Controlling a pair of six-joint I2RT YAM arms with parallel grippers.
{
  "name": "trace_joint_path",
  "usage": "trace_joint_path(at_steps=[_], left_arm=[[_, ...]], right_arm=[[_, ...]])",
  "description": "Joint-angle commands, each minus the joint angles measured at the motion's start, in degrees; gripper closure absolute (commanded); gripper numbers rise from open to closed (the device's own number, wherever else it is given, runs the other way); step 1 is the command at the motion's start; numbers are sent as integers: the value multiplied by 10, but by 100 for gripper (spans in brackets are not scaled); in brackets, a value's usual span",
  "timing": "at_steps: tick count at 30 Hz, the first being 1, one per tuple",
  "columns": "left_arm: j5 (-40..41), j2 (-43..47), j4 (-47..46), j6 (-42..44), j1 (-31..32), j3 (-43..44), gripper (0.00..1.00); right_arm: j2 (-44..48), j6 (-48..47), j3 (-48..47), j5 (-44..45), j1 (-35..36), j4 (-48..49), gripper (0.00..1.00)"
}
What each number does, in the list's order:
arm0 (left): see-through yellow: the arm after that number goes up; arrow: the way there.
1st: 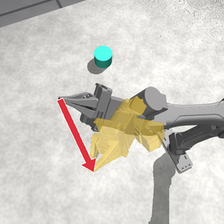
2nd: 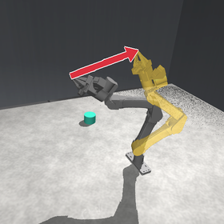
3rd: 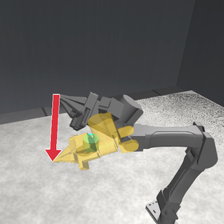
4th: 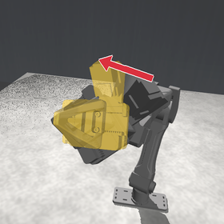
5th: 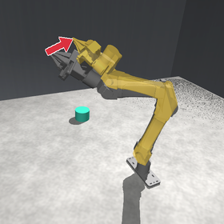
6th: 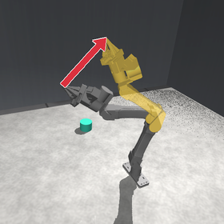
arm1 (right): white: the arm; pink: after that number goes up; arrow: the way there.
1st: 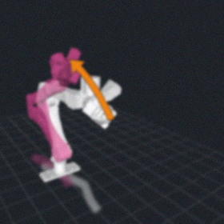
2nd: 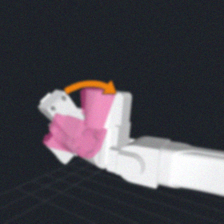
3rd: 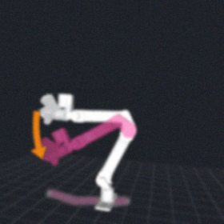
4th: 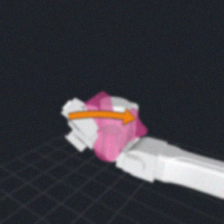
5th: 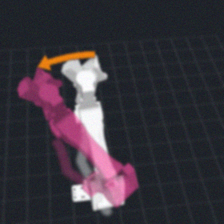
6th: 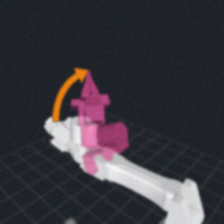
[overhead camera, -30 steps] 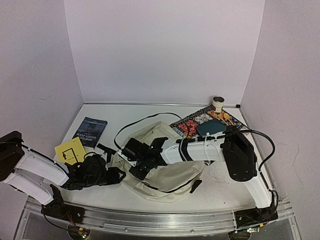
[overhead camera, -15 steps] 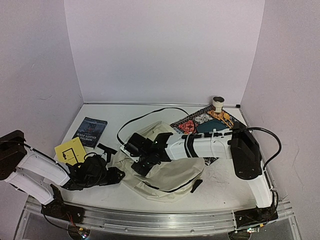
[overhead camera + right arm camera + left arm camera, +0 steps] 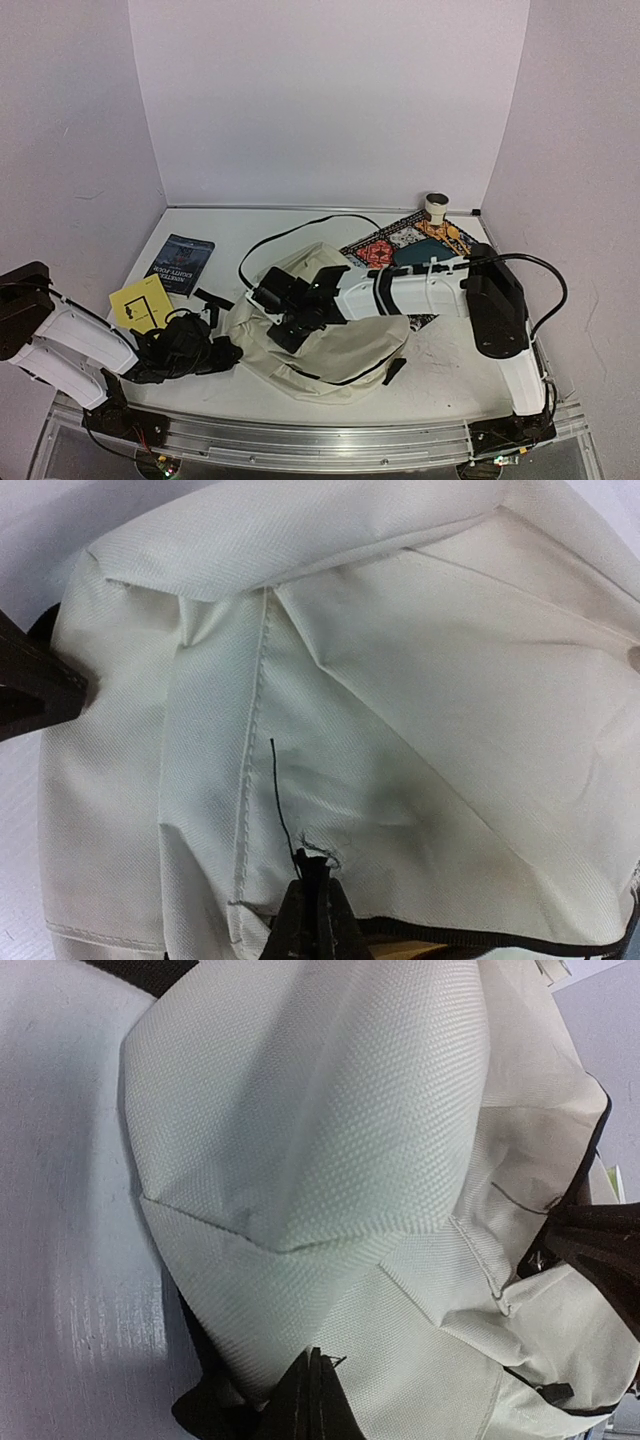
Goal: Pack the student bag
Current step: Grab the lower front pocket of the student bag, then unzip the lower front pocket of the student bag.
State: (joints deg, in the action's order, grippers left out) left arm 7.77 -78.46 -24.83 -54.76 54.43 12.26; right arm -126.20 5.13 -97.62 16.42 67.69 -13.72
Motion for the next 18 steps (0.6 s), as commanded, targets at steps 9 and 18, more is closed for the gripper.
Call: trace_joint_path(at_steps=[9,18], left_arm=[[12,15,61,-30,3,-51,100],[15,13,62,-33,3,-57,100]], right_arm=[[124,62,72,31,-33,25,100],[172,86,148,-54,-70,99,100]])
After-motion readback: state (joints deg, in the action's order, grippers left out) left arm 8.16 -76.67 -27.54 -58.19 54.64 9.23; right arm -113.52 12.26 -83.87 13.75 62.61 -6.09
